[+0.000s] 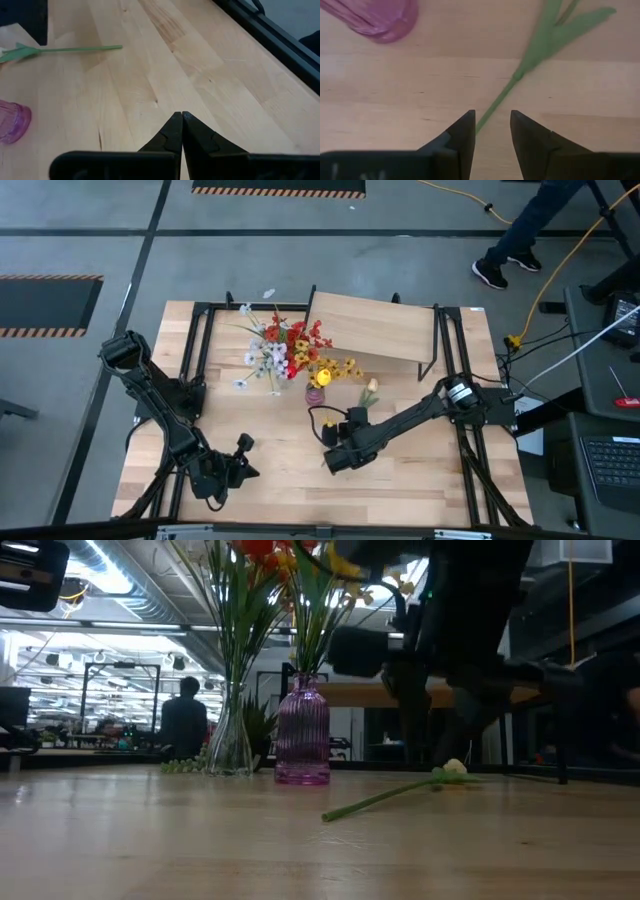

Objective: Pick and place flowers into a vace then onto a shelf
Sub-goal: Put the light yellow flower into the violet vase

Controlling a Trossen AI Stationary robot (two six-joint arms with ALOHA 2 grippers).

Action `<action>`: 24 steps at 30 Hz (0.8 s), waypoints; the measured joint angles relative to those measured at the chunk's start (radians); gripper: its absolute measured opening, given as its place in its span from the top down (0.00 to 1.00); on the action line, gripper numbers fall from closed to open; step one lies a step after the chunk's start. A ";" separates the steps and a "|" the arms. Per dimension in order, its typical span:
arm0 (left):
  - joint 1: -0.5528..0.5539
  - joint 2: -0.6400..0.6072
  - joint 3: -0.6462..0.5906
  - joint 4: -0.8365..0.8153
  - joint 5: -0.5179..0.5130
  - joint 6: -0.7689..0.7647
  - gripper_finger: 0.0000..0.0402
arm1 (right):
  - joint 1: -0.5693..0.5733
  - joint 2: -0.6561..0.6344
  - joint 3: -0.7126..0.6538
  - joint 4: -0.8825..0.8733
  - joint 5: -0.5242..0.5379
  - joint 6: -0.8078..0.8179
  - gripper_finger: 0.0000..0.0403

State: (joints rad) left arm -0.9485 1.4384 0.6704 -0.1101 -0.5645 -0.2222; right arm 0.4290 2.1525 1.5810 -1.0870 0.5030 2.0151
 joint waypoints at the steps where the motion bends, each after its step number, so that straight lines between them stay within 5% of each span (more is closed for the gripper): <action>1: 0.000 0.000 0.000 0.000 0.000 0.000 0.99 | 0.000 0.007 0.000 0.000 0.000 0.010 0.69; 18: 0.000 0.000 0.000 0.000 0.001 0.008 1.00 | -0.019 0.081 0.000 0.037 0.079 0.215 0.69; 24: 0.000 0.000 0.000 0.000 0.017 0.008 0.99 | -0.042 0.079 0.002 0.011 0.006 0.179 0.69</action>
State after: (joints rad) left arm -0.9485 1.4384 0.6701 -0.1097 -0.5471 -0.2146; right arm 0.3869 2.2318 1.5833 -1.0756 0.5095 2.1941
